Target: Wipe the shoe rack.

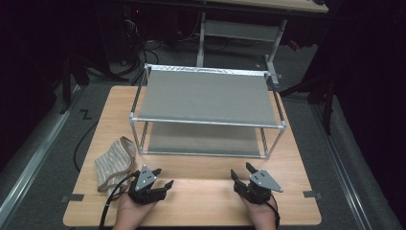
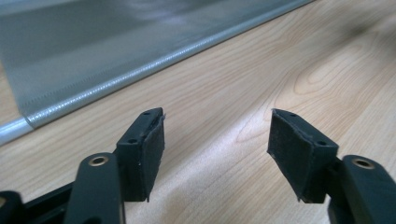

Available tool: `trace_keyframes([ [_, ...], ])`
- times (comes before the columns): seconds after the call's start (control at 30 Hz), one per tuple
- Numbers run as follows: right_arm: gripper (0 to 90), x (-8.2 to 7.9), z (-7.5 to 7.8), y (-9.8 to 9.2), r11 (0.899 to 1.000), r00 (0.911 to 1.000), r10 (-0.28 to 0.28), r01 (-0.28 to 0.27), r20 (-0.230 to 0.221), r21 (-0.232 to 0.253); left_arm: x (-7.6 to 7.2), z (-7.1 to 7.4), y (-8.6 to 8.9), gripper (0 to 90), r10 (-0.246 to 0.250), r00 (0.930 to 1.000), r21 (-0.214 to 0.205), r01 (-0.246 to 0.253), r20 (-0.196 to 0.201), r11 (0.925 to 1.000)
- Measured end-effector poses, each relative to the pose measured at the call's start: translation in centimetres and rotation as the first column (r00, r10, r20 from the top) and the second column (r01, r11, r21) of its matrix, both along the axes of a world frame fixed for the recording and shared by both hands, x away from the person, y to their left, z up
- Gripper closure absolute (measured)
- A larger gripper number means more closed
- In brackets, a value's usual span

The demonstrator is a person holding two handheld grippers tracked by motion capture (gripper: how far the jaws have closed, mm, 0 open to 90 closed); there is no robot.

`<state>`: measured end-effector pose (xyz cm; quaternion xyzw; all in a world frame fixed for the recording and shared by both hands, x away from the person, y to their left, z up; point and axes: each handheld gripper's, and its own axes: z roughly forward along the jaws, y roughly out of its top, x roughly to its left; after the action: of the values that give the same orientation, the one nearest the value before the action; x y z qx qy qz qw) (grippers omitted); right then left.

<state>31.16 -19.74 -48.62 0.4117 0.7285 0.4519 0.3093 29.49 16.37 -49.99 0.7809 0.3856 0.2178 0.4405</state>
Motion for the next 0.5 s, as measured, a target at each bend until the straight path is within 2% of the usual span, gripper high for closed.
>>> trace_keyframes([
  [0.13, 33.9, 0.39, -0.43, 0.39, 1.000, 0.9989, 0.020, -0.020, -0.041, 0.010, -0.03, -0.14, 0.22, 35.0, 0.032, 0.9994, -0.036, -0.032, 0.013, 0.9988],
  [0.27, 34.1, 0.47, -0.64, 0.49, 0.999, 0.9978, 0.034, -0.034, -0.056, 0.007, -0.20, -0.19, 0.30, 35.0, 0.038, 0.9991, -0.038, -0.037, 0.020, 0.9986],
  [0.5, 34.2, 0.58, -0.54, 0.65, 0.999, 0.9979, 0.039, -0.039, -0.052, 0.007, -0.33, -0.19, 0.36, 35.0, 0.036, 0.9990, -0.044, -0.035, 0.026, 0.9984],
])
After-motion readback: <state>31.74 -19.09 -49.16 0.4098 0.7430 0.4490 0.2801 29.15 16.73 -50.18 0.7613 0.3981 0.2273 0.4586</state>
